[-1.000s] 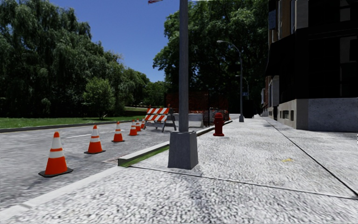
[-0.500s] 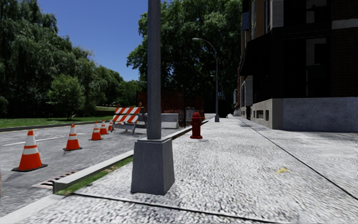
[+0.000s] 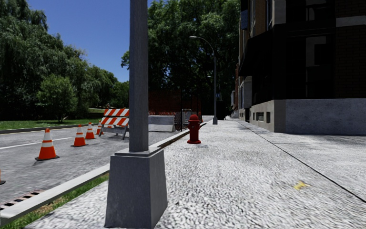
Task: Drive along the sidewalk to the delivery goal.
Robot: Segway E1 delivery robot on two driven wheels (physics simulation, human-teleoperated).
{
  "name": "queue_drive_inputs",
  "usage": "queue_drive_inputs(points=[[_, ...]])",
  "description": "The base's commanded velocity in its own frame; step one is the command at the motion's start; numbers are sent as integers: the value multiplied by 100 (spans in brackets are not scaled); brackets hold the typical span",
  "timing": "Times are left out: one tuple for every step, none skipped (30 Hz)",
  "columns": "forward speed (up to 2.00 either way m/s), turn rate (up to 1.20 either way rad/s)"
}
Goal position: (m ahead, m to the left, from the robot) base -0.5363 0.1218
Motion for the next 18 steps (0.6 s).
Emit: queue_drive_inputs(points=[[0,0],[0,0],[0,0],[0,0],[0,0],[0,0],[0,0],[0,0],[0,0],[0,0],[0,0],[0,0],[0,0],[0,0],[0,0],[0,0],[0,0],[0,0]])
